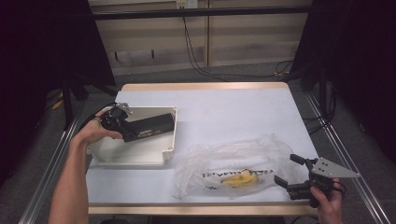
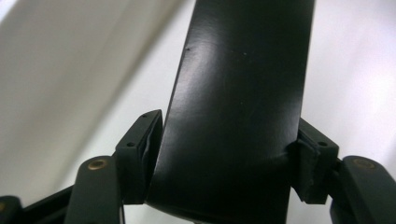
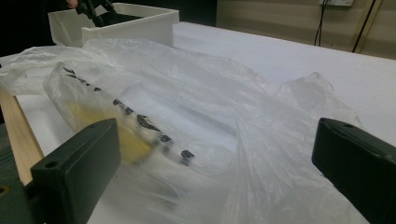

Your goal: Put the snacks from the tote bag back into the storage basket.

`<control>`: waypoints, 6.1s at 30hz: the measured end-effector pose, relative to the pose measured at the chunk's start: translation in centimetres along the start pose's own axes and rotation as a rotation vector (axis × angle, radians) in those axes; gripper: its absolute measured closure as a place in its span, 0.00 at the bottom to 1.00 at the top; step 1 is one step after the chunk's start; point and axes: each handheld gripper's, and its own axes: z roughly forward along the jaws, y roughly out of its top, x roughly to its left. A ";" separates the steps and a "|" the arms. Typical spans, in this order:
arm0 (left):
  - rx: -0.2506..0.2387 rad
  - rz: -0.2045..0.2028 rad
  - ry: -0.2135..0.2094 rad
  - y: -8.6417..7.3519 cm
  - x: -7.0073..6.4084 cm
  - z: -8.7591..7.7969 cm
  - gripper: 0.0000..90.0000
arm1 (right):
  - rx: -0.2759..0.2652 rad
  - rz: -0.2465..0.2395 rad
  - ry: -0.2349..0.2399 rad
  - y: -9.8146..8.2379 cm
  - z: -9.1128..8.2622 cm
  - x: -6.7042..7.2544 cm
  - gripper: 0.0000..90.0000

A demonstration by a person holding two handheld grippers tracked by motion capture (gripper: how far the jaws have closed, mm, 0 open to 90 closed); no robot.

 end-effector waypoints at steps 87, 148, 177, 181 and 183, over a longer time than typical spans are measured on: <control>-0.241 -0.361 0.224 -4.7 -5.2 0.4 1.00 | -0.004 -0.013 0.004 0.1 0.0 0.2 0.01; -0.318 -0.361 0.192 0.8 -5.6 3.7 0.99 | -0.005 -0.029 0.019 0.4 0.2 0.3 0.00; -0.523 -0.246 0.259 -3.7 -8.9 -4.6 0.10 | -0.026 -0.034 0.000 0.5 -0.2 0.4 0.01; -0.549 -0.226 0.244 -4.6 -9.0 -5.8 0.07 | -0.034 -0.021 -0.008 0.5 -0.4 0.3 0.01; -0.550 -0.208 0.273 -5.2 -9.2 -6.5 0.03 | -0.036 -0.022 -0.015 0.5 -0.5 0.2 0.01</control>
